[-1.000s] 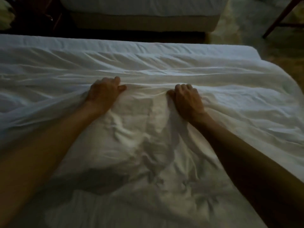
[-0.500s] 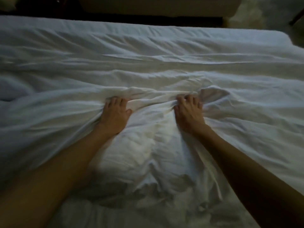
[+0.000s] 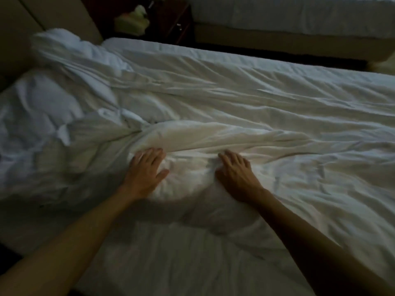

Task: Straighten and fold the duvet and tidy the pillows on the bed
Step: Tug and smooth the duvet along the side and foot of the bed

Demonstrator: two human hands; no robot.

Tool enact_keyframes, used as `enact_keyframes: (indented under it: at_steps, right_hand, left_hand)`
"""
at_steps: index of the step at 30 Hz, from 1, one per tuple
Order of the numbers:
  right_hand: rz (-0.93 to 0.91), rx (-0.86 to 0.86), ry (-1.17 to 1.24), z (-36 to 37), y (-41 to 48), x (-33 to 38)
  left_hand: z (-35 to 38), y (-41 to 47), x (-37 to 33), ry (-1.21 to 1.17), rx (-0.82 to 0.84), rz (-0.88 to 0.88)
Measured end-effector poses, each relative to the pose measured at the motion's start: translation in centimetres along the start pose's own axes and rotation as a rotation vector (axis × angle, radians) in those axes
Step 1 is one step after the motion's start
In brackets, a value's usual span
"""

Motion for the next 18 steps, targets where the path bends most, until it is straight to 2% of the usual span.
enact_keyframes:
  at_steps: [5, 9, 11, 14, 18]
  right_hand:
    - [-0.039, 0.036, -0.077, 1.6, 3.1, 11.9]
    - [-0.123, 0.054, -0.203, 2.4, 5.3, 19.0]
    - [-0.11, 0.063, -0.225, 2.4, 7.0, 20.9]
    - [-0.008, 0.001, -0.126, 1.7, 9.8, 22.0]
    - [0.01, -0.124, -0.166, 1.3, 14.2, 21.9]
  left_hand:
    - [-1.8, -3.1, 10.6, -0.061, 0.077, -0.105]
    - [-4.4, -4.4, 17.6, 0.015, 0.042, -0.054]
    - [-5.6, -4.2, 19.9, 0.065, 0.008, -0.03]
    - [-6.1, -3.2, 22.9, 0.099, 0.003, -0.066]
    - [-5.7, -0.9, 27.3, -0.084, 0.02, -0.274]
Point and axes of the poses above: each hand's wrist, its own y-axis towards the middle knuckle, its own z-axis out of the palm, x = y × z, the point moved 4 cm from there along y, towards the middle knuckle, and after that the axes turned 8 degrees about -y, right-handed, at the moved point
